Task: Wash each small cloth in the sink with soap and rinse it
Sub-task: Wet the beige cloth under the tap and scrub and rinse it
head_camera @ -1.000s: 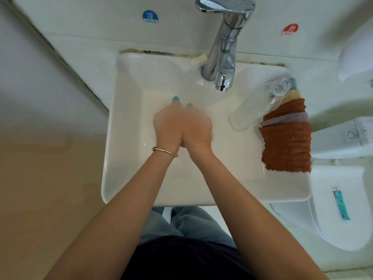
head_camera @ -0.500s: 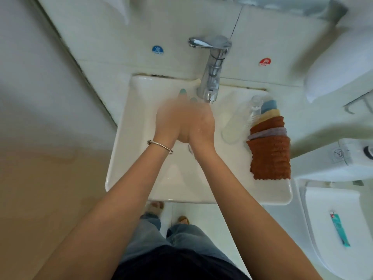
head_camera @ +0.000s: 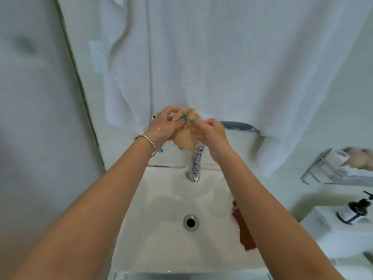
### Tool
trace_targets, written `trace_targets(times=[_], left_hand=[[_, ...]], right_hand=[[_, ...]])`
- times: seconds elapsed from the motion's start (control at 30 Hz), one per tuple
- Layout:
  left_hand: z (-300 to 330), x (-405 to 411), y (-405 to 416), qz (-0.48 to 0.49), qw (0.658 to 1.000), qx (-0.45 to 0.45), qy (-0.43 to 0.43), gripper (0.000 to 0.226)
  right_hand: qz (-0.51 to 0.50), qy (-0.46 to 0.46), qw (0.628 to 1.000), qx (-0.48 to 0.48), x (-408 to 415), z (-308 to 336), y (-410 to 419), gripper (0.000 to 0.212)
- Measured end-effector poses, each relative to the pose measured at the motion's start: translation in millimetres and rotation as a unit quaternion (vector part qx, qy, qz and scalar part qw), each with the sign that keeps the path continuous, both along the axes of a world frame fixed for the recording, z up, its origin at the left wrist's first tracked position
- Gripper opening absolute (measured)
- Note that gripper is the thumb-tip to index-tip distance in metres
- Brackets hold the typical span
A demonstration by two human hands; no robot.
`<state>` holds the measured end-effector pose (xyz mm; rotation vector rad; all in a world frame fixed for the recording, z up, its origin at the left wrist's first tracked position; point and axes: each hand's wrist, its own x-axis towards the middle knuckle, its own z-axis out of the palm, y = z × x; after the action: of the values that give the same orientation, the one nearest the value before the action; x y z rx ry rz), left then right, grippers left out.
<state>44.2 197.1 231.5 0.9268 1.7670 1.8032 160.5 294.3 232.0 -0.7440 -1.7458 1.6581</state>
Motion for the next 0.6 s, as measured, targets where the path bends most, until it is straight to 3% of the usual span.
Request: trace_targets(times=[0.1,0.2,0.3,0.37,0.5,0.6], left_hand=[[36,0,0,-0.027,0.993,-0.026,0.114,0.015],[59,-1,0,-0.026,0.982,-0.035,0.182,0.015],[73,-5,-5,0.015,0.974,-0.035,0.223,0.022],[80,-5,-9,0.023,0.961,-0.054,0.27,0.021],[94,5,-10,0.019,0.95,-0.076,0.301,0.022],[104,10,-4,0.007,0.959,-0.064,0.277,0.03]], right_hand=[[0.069,0.054,0.996,-0.019,7,30,13,0.027],[0.127,0.05,0.989,0.054,15,50,18,0.035],[0.095,-0.014,0.981,0.166,25,65,20,0.024],[0.065,-0.038,0.98,0.183,33,73,23,0.016],[0.056,-0.044,0.975,0.21,44,83,28,0.011],[0.049,-0.035,0.975,0.214,50,95,31,0.015]])
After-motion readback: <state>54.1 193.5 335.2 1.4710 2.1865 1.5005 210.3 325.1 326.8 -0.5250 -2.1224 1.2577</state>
